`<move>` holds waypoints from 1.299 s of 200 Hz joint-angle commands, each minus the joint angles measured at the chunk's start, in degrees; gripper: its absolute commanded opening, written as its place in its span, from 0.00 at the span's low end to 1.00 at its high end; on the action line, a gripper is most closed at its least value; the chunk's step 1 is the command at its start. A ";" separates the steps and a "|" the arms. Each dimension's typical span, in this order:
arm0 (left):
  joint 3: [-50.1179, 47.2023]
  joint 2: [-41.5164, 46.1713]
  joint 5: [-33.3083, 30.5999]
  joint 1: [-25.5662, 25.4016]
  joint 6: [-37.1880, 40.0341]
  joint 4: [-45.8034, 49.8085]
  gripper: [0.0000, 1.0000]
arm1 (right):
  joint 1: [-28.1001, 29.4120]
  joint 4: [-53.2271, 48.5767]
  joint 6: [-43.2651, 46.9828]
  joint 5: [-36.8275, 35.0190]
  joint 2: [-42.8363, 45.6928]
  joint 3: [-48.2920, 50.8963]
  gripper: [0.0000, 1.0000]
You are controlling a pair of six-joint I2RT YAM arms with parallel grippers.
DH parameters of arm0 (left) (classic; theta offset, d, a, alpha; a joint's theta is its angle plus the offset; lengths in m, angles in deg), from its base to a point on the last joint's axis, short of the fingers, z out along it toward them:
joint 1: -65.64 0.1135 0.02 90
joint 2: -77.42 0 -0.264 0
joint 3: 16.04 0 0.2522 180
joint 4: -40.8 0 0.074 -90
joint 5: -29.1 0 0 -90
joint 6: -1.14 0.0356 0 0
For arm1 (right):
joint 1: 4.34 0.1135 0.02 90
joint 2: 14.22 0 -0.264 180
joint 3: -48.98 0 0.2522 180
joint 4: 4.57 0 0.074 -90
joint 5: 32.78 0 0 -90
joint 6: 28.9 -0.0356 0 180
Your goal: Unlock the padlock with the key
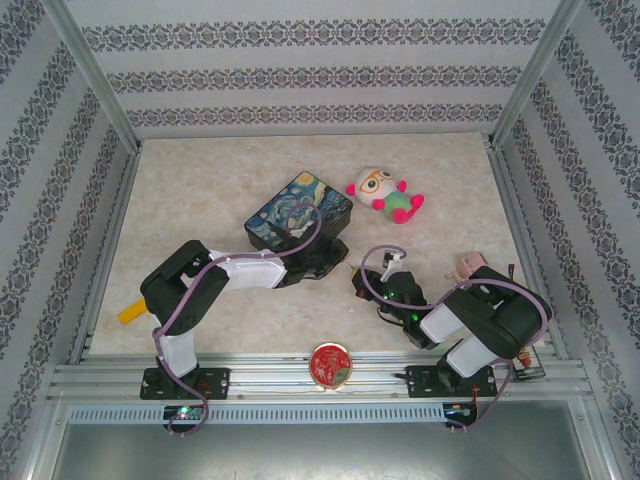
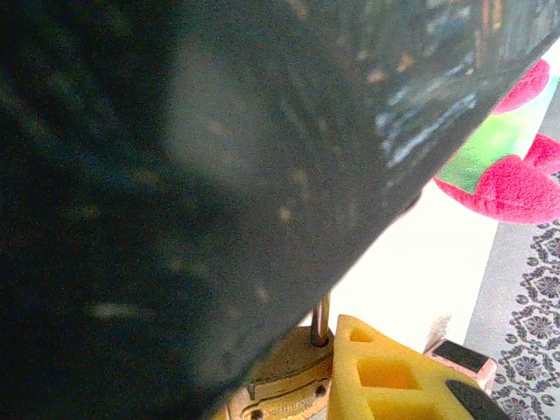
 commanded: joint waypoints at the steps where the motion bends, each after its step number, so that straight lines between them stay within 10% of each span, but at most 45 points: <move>1: -1.06 -2.17 4.85 0.84 -4.60 -1.26 0.16 | 0.55 1.15 -2.07 -4.80 1.60 1.43 0.00; 71: -0.52 -0.50 -3.72 1.10 2.19 21.35 0.18 | 0.06 -23.12 1.74 -4.76 16.53 -0.95 0.00; 125: 4.99 1.03 -10.49 2.58 16.79 41.45 0.42 | 0.16 -42.07 5.44 -5.95 30.64 -4.11 0.00; 176: 4.08 4.37 -15.95 5.32 21.22 48.41 0.44 | -0.22 -47.41 5.44 -5.17 36.32 -3.93 0.00; 204: 4.16 7.68 -19.43 6.80 24.45 50.45 0.70 | -0.40 -47.63 6.08 -4.06 35.37 -4.46 0.00; 260: 12.31 6.93 -20.38 9.78 40.29 54.62 0.76 | -0.58 -47.40 7.00 -2.66 32.15 -6.74 0.00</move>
